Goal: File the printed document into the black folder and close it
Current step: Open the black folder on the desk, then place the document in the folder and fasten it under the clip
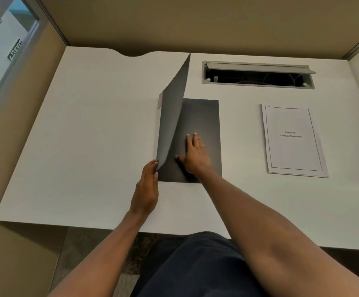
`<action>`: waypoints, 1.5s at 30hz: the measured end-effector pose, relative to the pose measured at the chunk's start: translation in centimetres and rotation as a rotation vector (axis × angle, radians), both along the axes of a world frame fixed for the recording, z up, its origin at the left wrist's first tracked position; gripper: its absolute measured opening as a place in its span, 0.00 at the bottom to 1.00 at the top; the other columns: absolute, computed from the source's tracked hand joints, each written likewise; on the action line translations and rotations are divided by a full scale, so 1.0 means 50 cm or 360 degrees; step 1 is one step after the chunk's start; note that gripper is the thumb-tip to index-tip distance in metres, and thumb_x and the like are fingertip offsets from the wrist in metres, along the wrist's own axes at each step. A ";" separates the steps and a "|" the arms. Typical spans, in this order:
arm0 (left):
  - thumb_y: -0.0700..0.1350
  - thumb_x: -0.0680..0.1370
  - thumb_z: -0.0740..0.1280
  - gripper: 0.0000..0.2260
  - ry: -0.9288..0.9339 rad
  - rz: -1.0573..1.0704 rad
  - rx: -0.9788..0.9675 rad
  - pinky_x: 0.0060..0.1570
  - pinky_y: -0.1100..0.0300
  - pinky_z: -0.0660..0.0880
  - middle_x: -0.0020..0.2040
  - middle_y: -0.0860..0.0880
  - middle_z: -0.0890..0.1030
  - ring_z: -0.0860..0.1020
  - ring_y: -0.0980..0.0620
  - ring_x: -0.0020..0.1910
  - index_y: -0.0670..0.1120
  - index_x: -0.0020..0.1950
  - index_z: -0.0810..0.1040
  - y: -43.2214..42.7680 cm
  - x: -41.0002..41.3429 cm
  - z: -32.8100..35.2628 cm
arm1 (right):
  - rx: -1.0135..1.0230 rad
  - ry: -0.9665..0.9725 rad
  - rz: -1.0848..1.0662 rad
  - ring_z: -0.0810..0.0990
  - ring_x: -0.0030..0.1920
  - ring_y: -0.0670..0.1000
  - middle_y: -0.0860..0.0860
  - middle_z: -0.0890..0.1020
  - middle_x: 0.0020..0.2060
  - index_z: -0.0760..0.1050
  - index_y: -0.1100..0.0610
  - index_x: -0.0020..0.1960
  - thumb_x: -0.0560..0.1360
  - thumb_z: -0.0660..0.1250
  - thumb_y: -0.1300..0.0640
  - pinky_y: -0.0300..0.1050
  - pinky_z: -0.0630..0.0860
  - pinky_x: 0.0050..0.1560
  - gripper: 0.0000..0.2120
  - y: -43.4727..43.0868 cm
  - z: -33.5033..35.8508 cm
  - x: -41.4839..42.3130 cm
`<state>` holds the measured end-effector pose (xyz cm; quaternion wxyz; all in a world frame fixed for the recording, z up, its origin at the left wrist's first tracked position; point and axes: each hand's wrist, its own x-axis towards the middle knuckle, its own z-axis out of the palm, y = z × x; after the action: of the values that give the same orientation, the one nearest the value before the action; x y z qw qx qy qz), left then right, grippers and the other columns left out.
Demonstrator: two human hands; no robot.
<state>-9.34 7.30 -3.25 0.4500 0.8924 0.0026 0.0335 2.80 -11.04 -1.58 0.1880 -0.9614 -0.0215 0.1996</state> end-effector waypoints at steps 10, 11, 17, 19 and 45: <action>0.44 0.86 0.61 0.10 0.0009 0.0914 -0.0280 0.36 0.66 0.73 0.37 0.48 0.76 0.75 0.56 0.35 0.43 0.47 0.76 -0.033 -0.009 0.013 | -0.0294 0.0037 0.0163 0.40 0.83 0.59 0.56 0.42 0.83 0.41 0.50 0.84 0.79 0.61 0.34 0.57 0.48 0.83 0.44 -0.016 -0.007 -0.009; 0.44 0.86 0.61 0.11 0.0042 0.1002 -0.0316 0.36 0.64 0.73 0.36 0.48 0.76 0.75 0.55 0.34 0.43 0.45 0.75 -0.034 -0.005 0.013 | -0.0292 0.0034 0.0154 0.40 0.83 0.58 0.56 0.42 0.83 0.41 0.50 0.84 0.79 0.61 0.34 0.57 0.48 0.83 0.44 -0.022 -0.007 -0.010; 0.43 0.84 0.66 0.08 0.0192 0.1350 -0.0638 0.50 0.48 0.85 0.43 0.45 0.82 0.82 0.49 0.42 0.39 0.49 0.77 -0.032 0.020 0.011 | -0.0301 0.0021 0.0096 0.41 0.83 0.58 0.56 0.43 0.83 0.42 0.50 0.84 0.79 0.61 0.34 0.57 0.49 0.83 0.44 -0.050 -0.004 -0.015; 0.41 0.82 0.69 0.06 0.0255 0.1484 -0.0801 0.51 0.43 0.85 0.48 0.43 0.84 0.84 0.47 0.47 0.38 0.54 0.77 -0.030 0.032 0.008 | -0.0298 0.0022 0.0081 0.41 0.83 0.58 0.56 0.43 0.83 0.42 0.50 0.84 0.79 0.62 0.34 0.57 0.49 0.83 0.44 -0.058 -0.003 -0.017; 0.58 0.77 0.73 0.41 0.0531 0.0294 0.0975 0.83 0.42 0.48 0.85 0.40 0.46 0.43 0.38 0.85 0.48 0.84 0.57 -0.095 0.185 0.034 | -0.0324 0.0057 0.0005 0.42 0.83 0.58 0.56 0.43 0.83 0.43 0.49 0.84 0.78 0.63 0.34 0.56 0.50 0.83 0.45 -0.132 -0.007 -0.020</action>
<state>-0.10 2.53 -1.58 0.1500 0.9750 0.1466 -0.0730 1.82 -17.64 -1.95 0.0895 -0.9718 0.0007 0.2182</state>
